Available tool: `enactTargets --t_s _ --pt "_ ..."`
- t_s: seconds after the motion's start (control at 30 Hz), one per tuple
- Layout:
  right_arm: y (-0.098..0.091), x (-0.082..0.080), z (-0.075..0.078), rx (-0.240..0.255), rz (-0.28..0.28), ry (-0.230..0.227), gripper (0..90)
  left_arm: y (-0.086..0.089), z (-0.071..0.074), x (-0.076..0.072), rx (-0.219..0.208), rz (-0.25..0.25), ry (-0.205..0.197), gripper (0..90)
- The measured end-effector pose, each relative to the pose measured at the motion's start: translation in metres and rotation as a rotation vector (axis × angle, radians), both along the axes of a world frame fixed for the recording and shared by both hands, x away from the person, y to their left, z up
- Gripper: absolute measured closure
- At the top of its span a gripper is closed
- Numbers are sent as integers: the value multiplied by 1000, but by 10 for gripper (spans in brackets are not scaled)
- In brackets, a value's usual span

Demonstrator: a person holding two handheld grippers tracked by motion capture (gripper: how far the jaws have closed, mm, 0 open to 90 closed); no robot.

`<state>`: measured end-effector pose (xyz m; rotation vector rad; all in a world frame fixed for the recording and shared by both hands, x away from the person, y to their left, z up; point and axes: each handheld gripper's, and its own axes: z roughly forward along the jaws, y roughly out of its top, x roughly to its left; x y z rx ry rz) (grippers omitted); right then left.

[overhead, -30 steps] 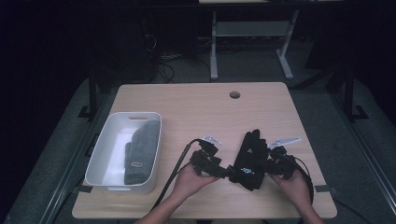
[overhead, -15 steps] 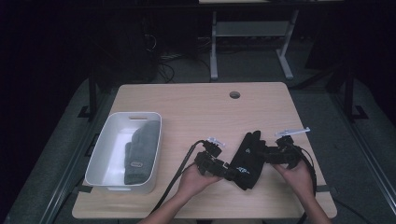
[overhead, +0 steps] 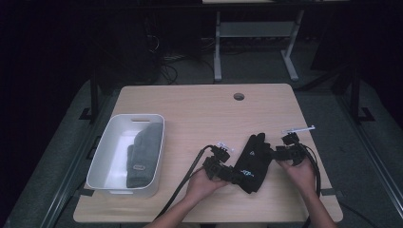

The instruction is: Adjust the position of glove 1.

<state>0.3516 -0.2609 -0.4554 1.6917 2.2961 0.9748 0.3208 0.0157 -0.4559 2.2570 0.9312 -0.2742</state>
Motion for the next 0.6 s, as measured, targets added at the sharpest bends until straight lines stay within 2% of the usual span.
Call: enactTargets --t_s 0.23,0.27,0.43,0.6 --pt "2 3 -4 19 6 23 389 -1 -1 3 -3 15 4 485" --pt "1 3 -5 20 17 12 403 -1 -1 4 -3 19 5 504" --pt "4 2 -5 28 23 18 466 -4 -2 4 9 15 -4 611" --pt "1 1 -8 70 44 9 578 -5 -4 6 1 18 2 719"
